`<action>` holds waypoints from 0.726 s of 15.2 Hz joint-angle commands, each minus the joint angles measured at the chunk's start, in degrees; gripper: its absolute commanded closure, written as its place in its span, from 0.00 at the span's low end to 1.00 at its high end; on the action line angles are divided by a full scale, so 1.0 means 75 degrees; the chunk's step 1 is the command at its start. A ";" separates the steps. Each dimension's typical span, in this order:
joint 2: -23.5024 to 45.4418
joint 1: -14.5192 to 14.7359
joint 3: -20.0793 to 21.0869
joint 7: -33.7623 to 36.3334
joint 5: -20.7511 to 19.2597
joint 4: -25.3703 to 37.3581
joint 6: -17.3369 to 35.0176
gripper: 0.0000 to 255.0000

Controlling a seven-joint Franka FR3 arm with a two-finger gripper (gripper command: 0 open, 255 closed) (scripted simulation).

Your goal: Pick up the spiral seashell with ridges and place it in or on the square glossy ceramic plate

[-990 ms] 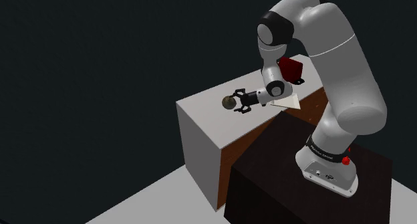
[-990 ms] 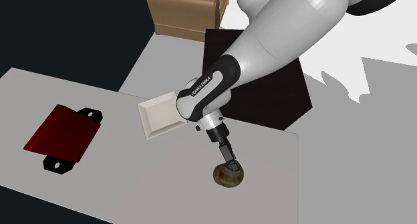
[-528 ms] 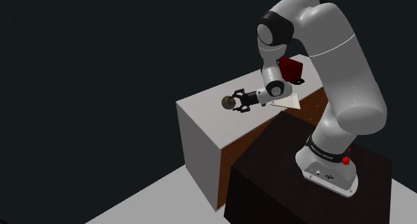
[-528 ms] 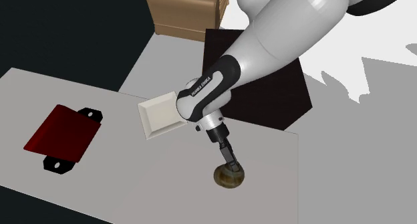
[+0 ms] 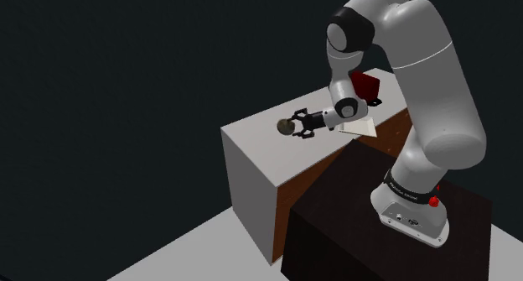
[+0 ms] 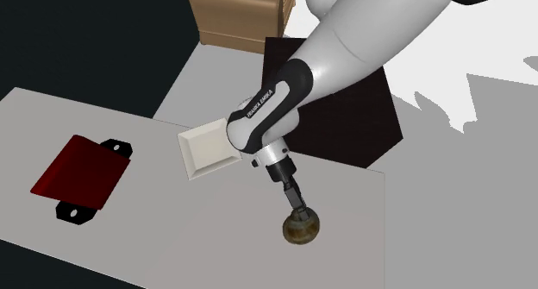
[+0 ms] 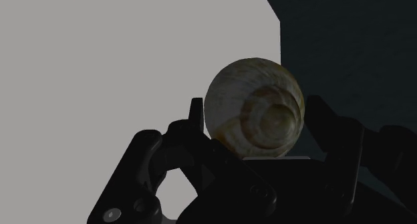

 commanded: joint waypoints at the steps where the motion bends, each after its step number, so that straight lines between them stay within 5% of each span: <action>1: -0.0234 0.0106 -0.0114 0.0071 -0.0101 -0.0097 0.0118 1.00; 11: -0.1637 0.0687 -0.0847 0.0540 -0.0849 -0.0535 0.0906 1.00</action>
